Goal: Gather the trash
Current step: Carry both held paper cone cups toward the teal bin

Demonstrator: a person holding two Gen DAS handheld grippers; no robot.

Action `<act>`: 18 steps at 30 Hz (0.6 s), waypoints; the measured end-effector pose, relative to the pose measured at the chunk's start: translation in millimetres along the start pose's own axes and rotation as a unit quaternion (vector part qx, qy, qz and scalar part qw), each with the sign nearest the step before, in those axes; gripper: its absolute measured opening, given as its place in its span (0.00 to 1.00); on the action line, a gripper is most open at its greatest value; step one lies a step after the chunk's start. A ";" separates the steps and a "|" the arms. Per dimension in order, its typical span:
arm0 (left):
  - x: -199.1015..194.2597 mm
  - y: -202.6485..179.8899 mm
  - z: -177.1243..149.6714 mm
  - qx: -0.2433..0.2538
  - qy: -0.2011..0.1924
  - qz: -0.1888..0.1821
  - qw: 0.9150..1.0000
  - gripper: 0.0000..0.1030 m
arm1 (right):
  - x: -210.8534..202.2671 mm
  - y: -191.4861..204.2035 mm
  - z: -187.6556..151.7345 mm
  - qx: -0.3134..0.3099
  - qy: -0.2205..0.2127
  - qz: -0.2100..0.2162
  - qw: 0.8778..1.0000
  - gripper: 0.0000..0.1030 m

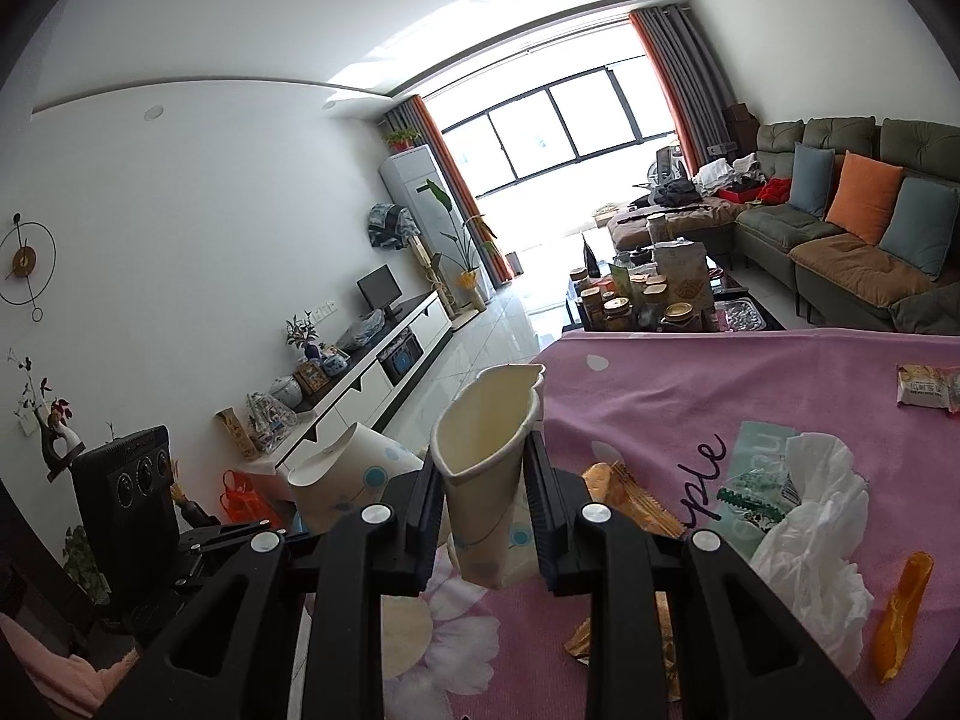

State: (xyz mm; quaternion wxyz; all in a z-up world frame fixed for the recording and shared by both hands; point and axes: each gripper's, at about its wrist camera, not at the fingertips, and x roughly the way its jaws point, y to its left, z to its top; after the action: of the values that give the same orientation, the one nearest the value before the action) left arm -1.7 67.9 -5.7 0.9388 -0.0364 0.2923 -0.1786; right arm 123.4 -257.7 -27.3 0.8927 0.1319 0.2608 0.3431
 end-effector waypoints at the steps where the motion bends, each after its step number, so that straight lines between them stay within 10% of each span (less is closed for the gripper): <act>1: 1.5 5.7 1.7 -0.004 -0.001 0.005 1.000 0.19 | 4.7 1.8 0.5 -0.001 0.003 0.005 1.000 0.23; 18: -23.1 59.8 -4.8 -0.056 -0.008 0.076 0.995 0.20 | 67.9 45.0 -8.8 -0.021 0.061 0.063 0.996 0.23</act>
State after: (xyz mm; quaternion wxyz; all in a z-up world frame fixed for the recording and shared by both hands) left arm -3.3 132.2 -7.7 0.9486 -0.0681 0.2959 -0.0893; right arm 136.7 -178.0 -41.4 0.8544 0.1081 0.2989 0.4110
